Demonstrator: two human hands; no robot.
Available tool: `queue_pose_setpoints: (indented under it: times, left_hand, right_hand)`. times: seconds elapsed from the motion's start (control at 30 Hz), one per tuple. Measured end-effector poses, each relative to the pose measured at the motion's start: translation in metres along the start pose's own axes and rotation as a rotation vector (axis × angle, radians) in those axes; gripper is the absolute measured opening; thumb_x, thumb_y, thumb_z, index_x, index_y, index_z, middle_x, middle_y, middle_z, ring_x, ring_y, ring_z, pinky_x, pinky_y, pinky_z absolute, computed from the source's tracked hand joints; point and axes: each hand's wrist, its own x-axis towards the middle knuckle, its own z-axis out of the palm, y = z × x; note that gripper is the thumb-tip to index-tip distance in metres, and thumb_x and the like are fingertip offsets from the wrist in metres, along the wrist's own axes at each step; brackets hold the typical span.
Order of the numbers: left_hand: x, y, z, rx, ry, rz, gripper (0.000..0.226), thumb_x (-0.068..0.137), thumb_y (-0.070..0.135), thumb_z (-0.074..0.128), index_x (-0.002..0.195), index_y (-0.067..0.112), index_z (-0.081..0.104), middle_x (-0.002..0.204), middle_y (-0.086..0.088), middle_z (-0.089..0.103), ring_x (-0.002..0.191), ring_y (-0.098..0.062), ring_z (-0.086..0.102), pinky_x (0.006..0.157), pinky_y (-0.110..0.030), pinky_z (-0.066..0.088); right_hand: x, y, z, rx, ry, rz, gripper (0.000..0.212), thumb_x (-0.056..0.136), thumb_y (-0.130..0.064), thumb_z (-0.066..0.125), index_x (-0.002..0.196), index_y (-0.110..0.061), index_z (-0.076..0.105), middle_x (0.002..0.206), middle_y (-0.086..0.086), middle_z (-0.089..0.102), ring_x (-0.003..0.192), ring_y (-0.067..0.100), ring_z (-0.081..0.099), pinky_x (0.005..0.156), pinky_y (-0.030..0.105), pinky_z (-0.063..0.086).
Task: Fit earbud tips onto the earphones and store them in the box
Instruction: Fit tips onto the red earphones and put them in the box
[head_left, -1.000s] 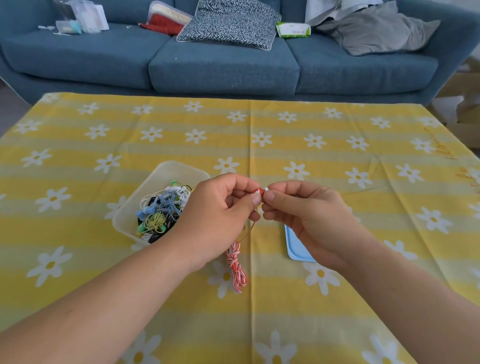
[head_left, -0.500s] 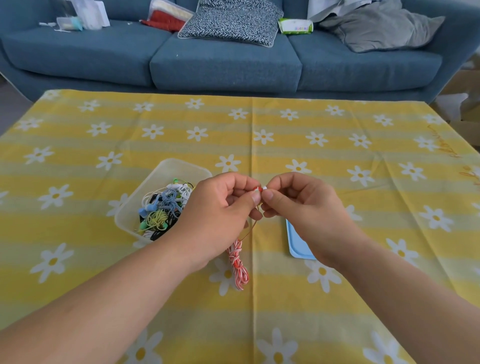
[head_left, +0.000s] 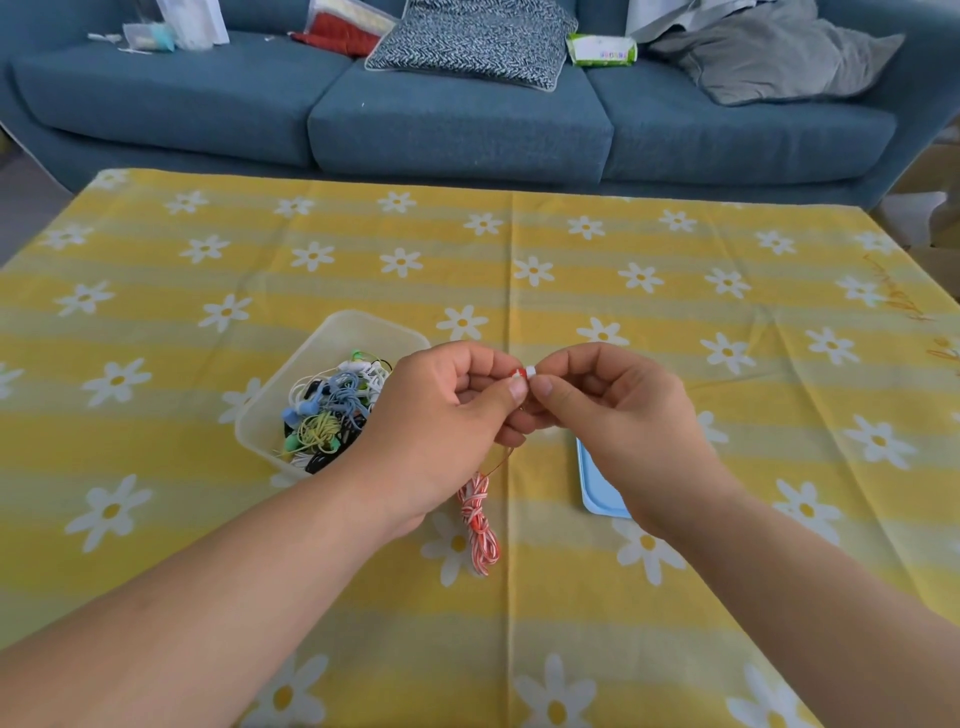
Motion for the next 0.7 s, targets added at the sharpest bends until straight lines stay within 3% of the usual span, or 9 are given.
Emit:
queue_pose_setpoints:
  times: [0.2, 0.47, 0.63, 0.7]
  left_hand:
    - [0.0005, 0.0013, -0.001, -0.002, -0.005, 0.003, 0.005, 0.095, 0.004, 0.069, 0.099, 0.008, 0.07, 0.082, -0.015, 0.078, 0.071, -0.022, 0.077, 0.068, -0.029, 0.063]
    - [0.0012, 0.0017, 0.0, -0.003, -0.005, 0.012, 0.007, 0.093, 0.003, 0.071, 0.098, 0.008, 0.07, 0.077, -0.008, 0.077, 0.072, -0.022, 0.077, 0.068, -0.03, 0.063]
    - [0.0013, 0.0007, -0.0031, 0.01, 0.016, 0.023, 0.01, 0.094, 0.002, 0.069, 0.1, 0.01, 0.069, 0.077, -0.004, 0.077, 0.071, -0.019, 0.077, 0.066, -0.027, 0.062]
    - [0.0017, 0.0016, -0.004, 0.024, 0.01, 0.026, 0.019, 0.096, 0.002, 0.067, 0.11, 0.014, 0.067, 0.083, -0.007, 0.077, 0.071, -0.019, 0.077, 0.062, -0.022, 0.058]
  right_hand:
    - [0.0006, -0.0004, -0.0014, -0.034, 0.017, -0.048, 0.007, 0.091, -0.001, 0.072, 0.093, -0.008, 0.074, 0.087, 0.008, 0.079, 0.082, 0.031, 0.077, 0.087, 0.046, 0.062]
    - [0.0009, 0.0003, -0.0037, 0.151, 0.026, 0.037, 0.01, 0.089, 0.003, 0.072, 0.098, -0.001, 0.074, 0.091, 0.02, 0.078, 0.086, 0.041, 0.076, 0.092, 0.052, 0.06]
    - [-0.0005, 0.0027, -0.002, 0.149, -0.01, 0.055, 0.027, 0.096, 0.012, 0.055, 0.106, -0.003, 0.074, 0.095, 0.016, 0.079, 0.091, 0.032, 0.078, 0.091, 0.043, 0.061]
    - [-0.0023, 0.004, 0.0013, 0.093, -0.026, 0.037, 0.033, 0.097, 0.013, 0.051, 0.109, -0.007, 0.075, 0.099, 0.013, 0.079, 0.095, 0.026, 0.077, 0.09, 0.041, 0.061]
